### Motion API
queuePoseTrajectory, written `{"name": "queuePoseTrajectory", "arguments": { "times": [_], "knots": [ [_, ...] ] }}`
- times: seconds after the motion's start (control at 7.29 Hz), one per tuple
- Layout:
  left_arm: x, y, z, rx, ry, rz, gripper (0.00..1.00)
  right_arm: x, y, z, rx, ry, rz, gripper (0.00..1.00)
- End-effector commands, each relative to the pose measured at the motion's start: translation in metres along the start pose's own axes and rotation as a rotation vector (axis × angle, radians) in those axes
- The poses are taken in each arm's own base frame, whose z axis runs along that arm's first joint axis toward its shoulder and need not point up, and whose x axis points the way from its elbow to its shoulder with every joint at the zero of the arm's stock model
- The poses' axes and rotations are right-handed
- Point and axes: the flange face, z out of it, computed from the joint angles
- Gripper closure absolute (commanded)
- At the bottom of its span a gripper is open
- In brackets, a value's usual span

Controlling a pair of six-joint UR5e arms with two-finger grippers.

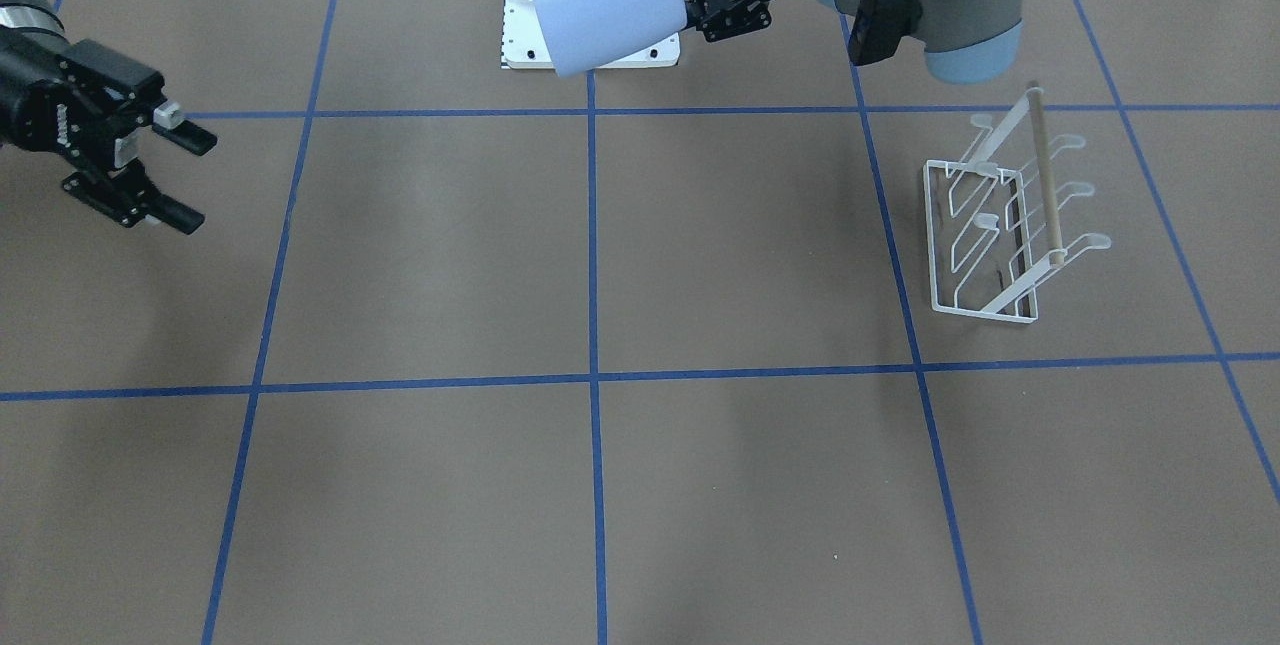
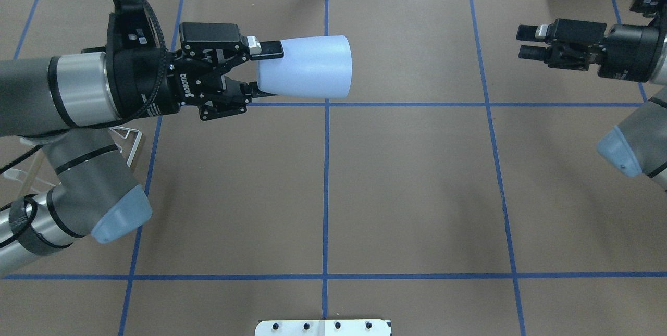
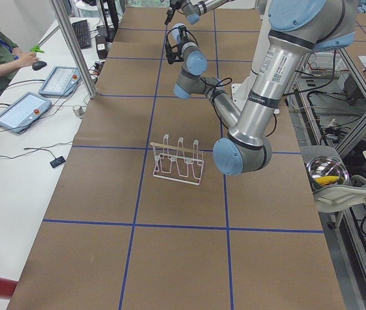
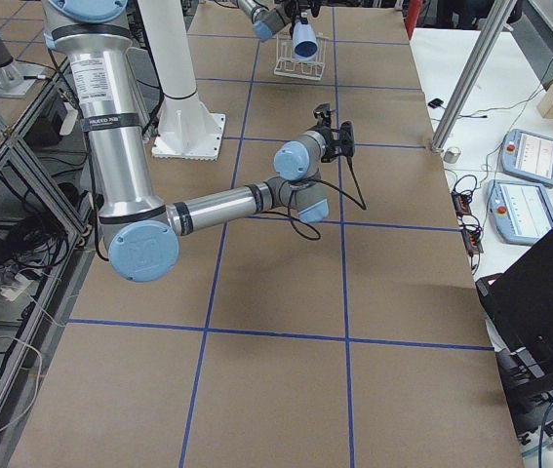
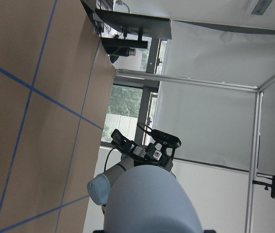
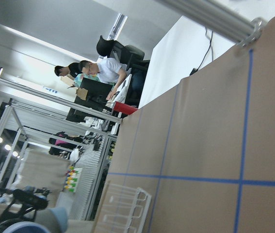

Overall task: Hang cup on cup holder
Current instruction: 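Open and withdraw the right gripper while the left gripper carries the cup away, then carry the cup with the left gripper over the rack onto a wooden peg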

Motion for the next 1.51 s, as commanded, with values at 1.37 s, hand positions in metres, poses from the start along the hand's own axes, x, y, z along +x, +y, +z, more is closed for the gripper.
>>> {"name": "queuePoseTrajectory", "arguments": {
  "times": [1.37],
  "knots": [
    [0.019, -0.063, -0.118, 0.036, -1.297, 0.583, 1.0, 0.186, -0.098, -0.14, -0.594, 0.954, -0.196, 0.0]
  ]
}}
